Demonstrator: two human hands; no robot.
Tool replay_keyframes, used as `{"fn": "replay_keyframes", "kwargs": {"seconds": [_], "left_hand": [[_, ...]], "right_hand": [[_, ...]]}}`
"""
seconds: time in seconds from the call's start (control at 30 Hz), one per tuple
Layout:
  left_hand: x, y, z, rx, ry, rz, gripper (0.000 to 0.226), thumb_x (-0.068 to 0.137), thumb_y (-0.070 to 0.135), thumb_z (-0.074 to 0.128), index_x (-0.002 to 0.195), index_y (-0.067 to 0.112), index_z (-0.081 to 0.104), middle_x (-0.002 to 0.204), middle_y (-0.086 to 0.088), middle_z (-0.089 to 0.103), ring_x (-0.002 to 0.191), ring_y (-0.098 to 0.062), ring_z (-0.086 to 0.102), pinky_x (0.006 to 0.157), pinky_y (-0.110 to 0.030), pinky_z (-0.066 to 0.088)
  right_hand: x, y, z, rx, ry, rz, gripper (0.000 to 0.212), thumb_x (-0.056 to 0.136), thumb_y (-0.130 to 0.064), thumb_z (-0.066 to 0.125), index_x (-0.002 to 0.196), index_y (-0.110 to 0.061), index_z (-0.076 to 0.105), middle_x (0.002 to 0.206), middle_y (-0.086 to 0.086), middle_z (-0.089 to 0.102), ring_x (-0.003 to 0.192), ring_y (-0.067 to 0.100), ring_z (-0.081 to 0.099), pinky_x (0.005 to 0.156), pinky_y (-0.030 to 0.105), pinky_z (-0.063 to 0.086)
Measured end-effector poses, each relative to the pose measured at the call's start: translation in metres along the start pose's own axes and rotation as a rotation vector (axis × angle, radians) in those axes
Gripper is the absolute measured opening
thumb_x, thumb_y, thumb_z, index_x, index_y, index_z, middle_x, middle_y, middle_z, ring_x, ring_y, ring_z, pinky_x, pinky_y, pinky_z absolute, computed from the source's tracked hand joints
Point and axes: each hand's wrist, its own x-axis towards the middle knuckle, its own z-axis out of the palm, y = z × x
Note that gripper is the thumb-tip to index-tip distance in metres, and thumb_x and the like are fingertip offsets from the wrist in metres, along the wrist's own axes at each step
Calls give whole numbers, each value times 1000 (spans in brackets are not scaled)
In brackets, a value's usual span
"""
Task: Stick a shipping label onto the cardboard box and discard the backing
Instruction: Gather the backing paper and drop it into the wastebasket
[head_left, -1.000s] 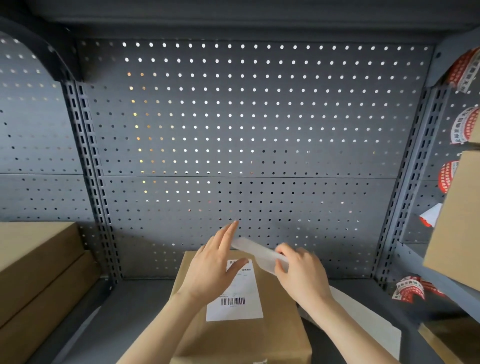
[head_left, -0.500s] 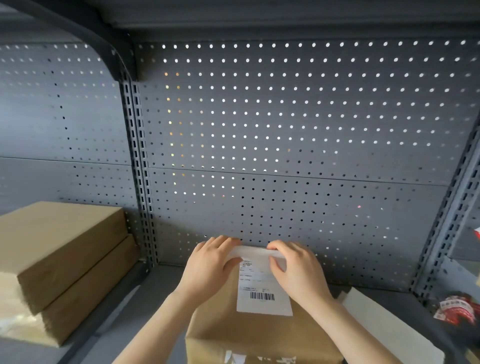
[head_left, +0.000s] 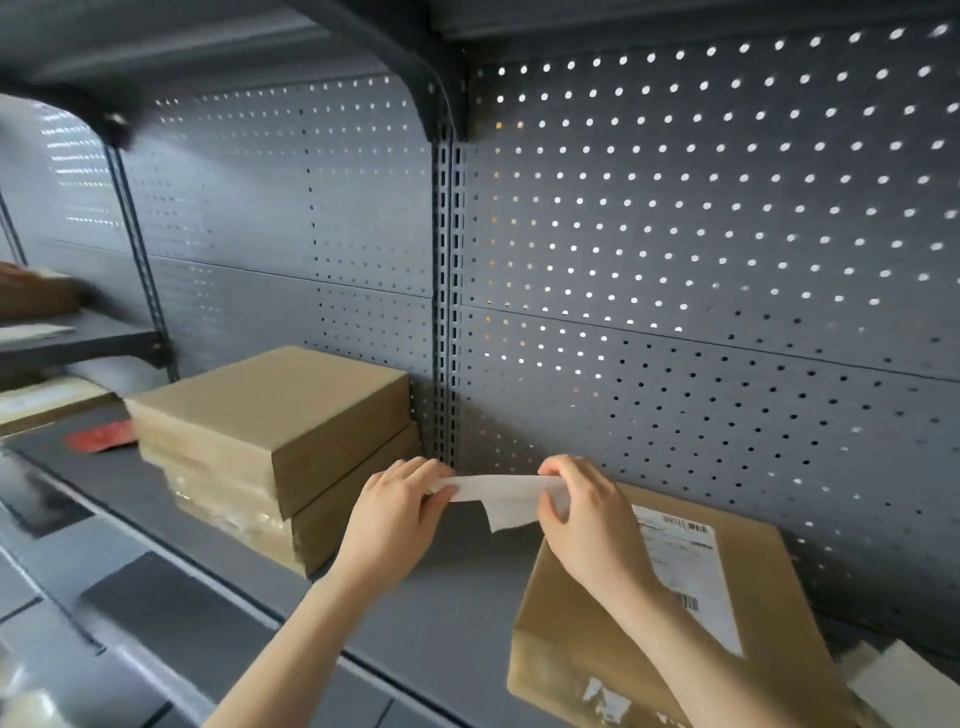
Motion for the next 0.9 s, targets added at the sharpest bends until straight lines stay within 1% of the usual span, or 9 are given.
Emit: {"fn": "replay_keyframes", "kwargs": {"seconds": [0.13,0.23,0.33,0.4,0.47,0.53,0.67,0.77,0.9], "left_hand": [[-25,-25,-34,11,58,-118,34,88,41,38,96,20,64,93,6,67,86,-22,60,76,-39,49],[-48,-47,-58,40,105,-197,12,93,25,53,96,21,64,93,6,67,82,-22,61,73,-39,49],[-70,-63,-81,97,152,-266,9,91,20,58,97,20,66,94,5,69,82,-22,64,78,-40,51],[-84,-70,-94,121,182,-314,10,90,19,61,97,18,68,95,3,70,80,-22,64,77,-40,51],[-100,-77,-106,133,206,-369,11,88,17,62,97,16,68,95,1,69,76,-21,63,75,-39,52],[-116,-85,-116,158,226,-410,11,87,16,64,98,16,67,95,1,68,79,-21,62,75,-39,52],[-147,-97,-132,203,264,-498,12,87,16,65,99,15,65,95,-1,69,83,-25,64,78,-43,53],[-172,-102,-139,222,293,-571,14,87,18,64,101,15,65,99,-2,70,86,-23,65,81,-42,53],[-205,-107,-139,211,313,-694,16,87,17,64,103,13,66,102,-4,69,84,-20,62,80,-34,51]], "right_hand": [[10,-42,28,98,-20,-92,14,81,-8,66,92,-14,61,92,1,67,84,19,63,68,18,42],[11,-74,46,201,-63,-142,13,82,-7,66,93,-13,61,92,1,65,84,18,61,67,17,47],[8,-103,65,287,-101,-195,12,85,-8,64,94,-15,60,93,-1,63,85,14,60,68,27,58],[6,-120,76,343,-117,-236,12,86,-7,61,95,-14,59,92,0,61,84,16,60,70,33,57],[2,-138,86,393,-133,-265,16,85,-5,62,99,-12,60,95,1,62,87,18,61,74,34,56],[-2,-156,95,447,-149,-293,20,83,-3,63,102,-10,60,97,3,62,89,19,62,77,35,57],[-15,-185,109,546,-201,-341,18,84,-6,63,101,-11,60,97,1,60,87,15,60,77,31,56],[-27,-202,123,612,-281,-345,17,86,-9,64,102,-13,59,99,-2,57,90,13,59,79,28,58],[-47,-217,144,684,-412,-330,19,86,-13,66,102,-15,57,102,-4,55,93,14,58,79,24,59]]}}
